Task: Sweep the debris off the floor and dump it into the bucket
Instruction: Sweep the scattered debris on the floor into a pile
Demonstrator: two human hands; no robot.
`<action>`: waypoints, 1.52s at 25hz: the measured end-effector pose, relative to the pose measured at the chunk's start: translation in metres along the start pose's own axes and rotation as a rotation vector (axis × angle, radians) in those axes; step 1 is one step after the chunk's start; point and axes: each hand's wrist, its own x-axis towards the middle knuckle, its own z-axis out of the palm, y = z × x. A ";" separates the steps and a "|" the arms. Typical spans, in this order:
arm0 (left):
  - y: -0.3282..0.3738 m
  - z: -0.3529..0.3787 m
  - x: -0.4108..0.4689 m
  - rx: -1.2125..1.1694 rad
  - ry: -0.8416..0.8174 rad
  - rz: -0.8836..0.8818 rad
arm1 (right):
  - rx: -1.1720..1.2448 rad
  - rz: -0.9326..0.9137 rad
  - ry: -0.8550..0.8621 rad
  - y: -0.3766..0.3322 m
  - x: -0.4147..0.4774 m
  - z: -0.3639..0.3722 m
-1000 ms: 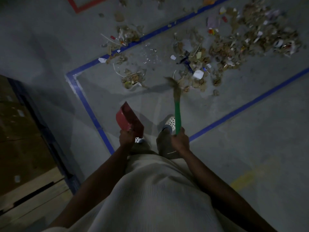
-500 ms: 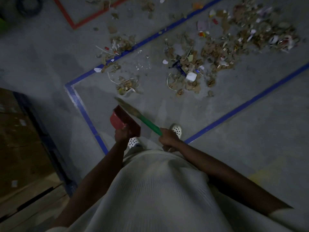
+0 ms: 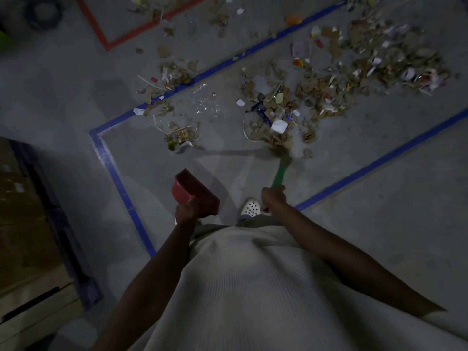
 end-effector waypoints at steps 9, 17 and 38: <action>0.000 -0.029 -0.003 -0.373 0.195 -0.031 | 0.181 -0.264 -0.432 -0.070 -0.103 0.089; -0.026 -0.121 0.028 -0.647 0.339 -0.189 | -0.319 -0.419 -0.622 -0.118 -0.111 0.184; 0.007 -0.256 0.172 -0.245 0.084 -0.048 | -0.055 -0.136 -0.100 -0.194 -0.084 0.320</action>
